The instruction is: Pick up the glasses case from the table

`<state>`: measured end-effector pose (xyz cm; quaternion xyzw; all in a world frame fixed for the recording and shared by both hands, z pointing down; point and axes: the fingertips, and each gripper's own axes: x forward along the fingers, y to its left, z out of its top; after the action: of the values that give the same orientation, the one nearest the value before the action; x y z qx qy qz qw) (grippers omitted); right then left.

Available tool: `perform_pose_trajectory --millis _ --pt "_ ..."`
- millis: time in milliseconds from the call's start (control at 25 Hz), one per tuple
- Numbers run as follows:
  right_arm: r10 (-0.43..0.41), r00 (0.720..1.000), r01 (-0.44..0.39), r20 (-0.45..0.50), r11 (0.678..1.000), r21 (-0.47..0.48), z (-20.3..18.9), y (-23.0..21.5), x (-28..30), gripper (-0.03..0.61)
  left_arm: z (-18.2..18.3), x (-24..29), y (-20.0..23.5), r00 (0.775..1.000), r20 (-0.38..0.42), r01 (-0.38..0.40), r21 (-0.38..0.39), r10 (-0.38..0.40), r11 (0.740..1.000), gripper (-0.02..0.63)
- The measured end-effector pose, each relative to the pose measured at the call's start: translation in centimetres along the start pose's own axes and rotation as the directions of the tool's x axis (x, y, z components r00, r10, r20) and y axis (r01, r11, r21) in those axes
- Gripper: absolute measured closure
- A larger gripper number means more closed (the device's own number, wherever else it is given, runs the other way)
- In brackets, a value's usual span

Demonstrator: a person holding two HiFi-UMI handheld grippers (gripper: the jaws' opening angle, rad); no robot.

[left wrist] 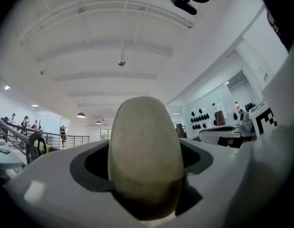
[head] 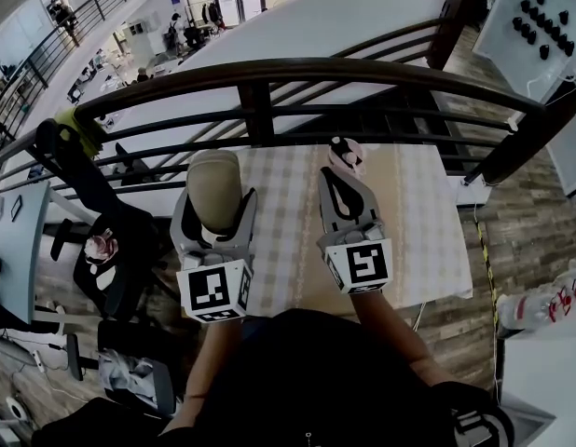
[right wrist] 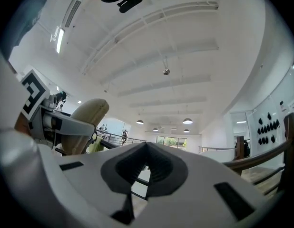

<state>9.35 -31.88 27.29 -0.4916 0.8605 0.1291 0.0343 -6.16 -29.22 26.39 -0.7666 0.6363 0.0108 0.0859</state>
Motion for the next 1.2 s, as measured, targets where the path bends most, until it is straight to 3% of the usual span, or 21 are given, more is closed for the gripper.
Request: perform_pose_trajectory --millis 400,1200 --pt "-0.021 1.000 0.021 -0.015 1.000 0.003 1.0 -0.2 -0.1 0.569 0.6 0.3 0.5 0.999 -0.016 -0.038 0.023 0.038 0.999 0.204" --pt "0.003 1.000 -0.003 -0.028 1.000 0.009 1.8 1.0 -0.9 0.569 0.8 -0.7 0.0 0.999 -0.015 -0.035 0.049 0.036 0.998 0.204"
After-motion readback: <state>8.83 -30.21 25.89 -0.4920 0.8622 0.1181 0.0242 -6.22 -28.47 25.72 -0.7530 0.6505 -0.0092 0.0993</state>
